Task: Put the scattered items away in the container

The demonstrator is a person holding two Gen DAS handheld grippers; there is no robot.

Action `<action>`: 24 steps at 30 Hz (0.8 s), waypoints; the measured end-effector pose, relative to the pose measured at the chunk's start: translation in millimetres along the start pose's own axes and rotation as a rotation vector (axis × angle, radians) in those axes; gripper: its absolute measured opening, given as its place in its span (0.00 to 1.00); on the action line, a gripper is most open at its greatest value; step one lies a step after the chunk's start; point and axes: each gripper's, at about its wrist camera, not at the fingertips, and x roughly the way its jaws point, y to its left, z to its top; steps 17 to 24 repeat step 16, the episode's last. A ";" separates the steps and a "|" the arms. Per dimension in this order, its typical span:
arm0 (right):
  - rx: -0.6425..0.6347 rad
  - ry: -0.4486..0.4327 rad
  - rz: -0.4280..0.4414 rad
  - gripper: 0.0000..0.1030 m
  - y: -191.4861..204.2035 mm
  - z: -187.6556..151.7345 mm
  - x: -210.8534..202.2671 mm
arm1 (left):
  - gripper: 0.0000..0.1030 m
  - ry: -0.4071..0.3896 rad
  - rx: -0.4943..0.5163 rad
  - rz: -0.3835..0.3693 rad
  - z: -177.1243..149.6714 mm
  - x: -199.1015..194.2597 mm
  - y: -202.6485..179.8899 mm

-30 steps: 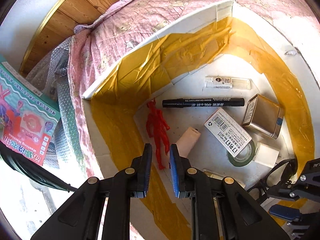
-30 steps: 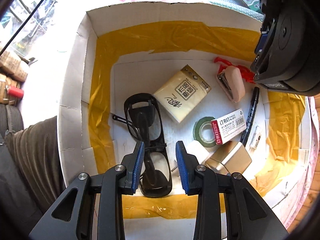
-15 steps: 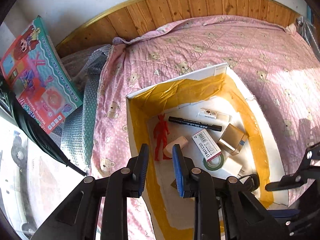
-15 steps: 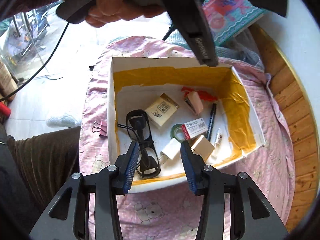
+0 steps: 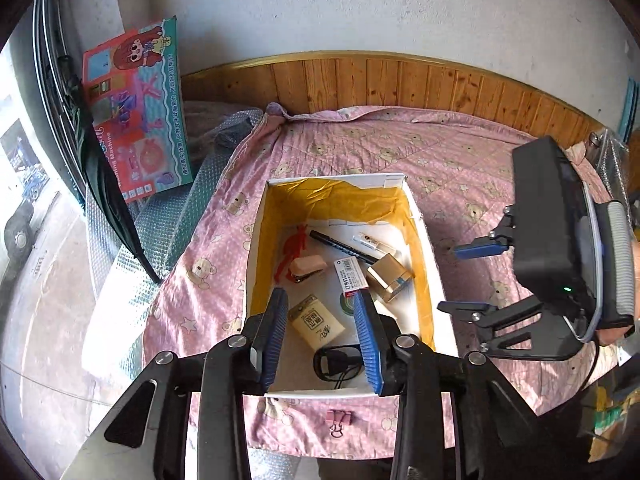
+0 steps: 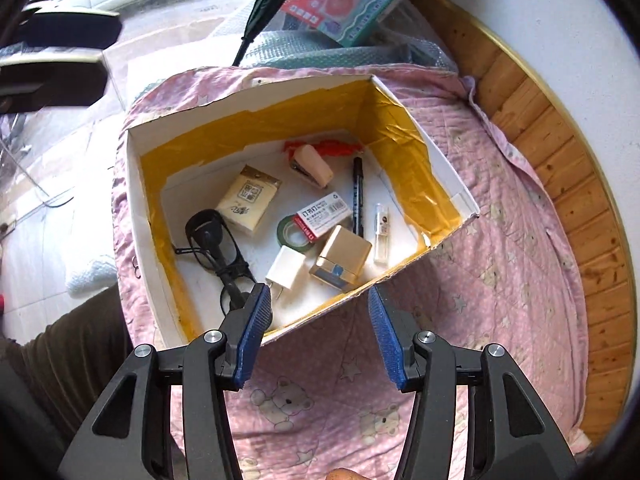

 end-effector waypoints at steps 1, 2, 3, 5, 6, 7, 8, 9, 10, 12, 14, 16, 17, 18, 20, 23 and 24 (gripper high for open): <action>0.000 0.005 0.000 0.52 0.9 3.1 3.8 | 0.40 -0.003 -0.018 -0.006 -5.1 -5.7 -4.1; 0.005 0.007 0.002 0.52 1.8 5.9 6.9 | 0.40 -0.010 -0.049 -0.013 -10.0 -11.1 -7.4; 0.003 0.014 0.007 0.52 3.3 8.4 11.5 | 0.42 -0.018 -0.072 -0.024 -15.0 -15.7 -12.3; -0.004 0.022 -0.001 0.52 6.9 12.0 19.1 | 0.43 -0.024 -0.087 -0.046 -24.7 -21.2 -26.2; -0.009 0.028 -0.004 0.52 8.4 12.8 22.3 | 0.44 -0.031 -0.100 -0.054 -29.9 -23.4 -32.2; -0.009 0.032 -0.004 0.52 9.1 13.1 25.4 | 0.44 -0.033 -0.112 -0.062 -34.4 -24.4 -37.5; -0.012 0.036 -0.005 0.52 10.0 12.8 27.4 | 0.44 -0.032 -0.124 -0.069 -38.3 -24.6 -41.6; -0.014 0.036 -0.007 0.52 10.8 12.1 28.2 | 0.44 -0.034 -0.142 -0.073 -41.9 -24.6 -43.6; -0.012 0.034 -0.007 0.52 11.1 11.2 28.0 | 0.44 -0.033 -0.160 -0.076 -44.5 -24.0 -45.1; -0.007 0.028 0.000 0.52 10.5 10.0 26.2 | 0.44 -0.030 -0.190 -0.083 -48.4 -22.5 -46.7; -0.007 0.022 -0.005 0.52 10.9 9.2 23.7 | 0.44 -0.022 -0.203 -0.089 -50.6 -20.4 -48.1; 0.000 0.016 -0.010 0.52 9.6 9.1 20.9 | 0.44 -0.018 -0.213 -0.087 -51.9 -19.5 -48.3; 0.000 0.016 -0.010 0.52 9.6 9.1 20.9 | 0.44 -0.018 -0.213 -0.087 -51.9 -19.5 -48.3; 0.000 0.016 -0.010 0.52 9.6 9.1 20.9 | 0.44 -0.018 -0.213 -0.087 -51.9 -19.5 -48.3; 0.000 0.016 -0.010 0.52 9.6 9.1 20.9 | 0.44 -0.018 -0.213 -0.087 -51.9 -19.5 -48.3; 0.000 0.016 -0.010 0.52 9.6 9.1 20.9 | 0.44 -0.018 -0.213 -0.087 -51.9 -19.5 -48.3; 0.000 0.016 -0.010 0.52 9.6 9.1 20.9 | 0.44 -0.018 -0.213 -0.087 -51.9 -19.5 -48.3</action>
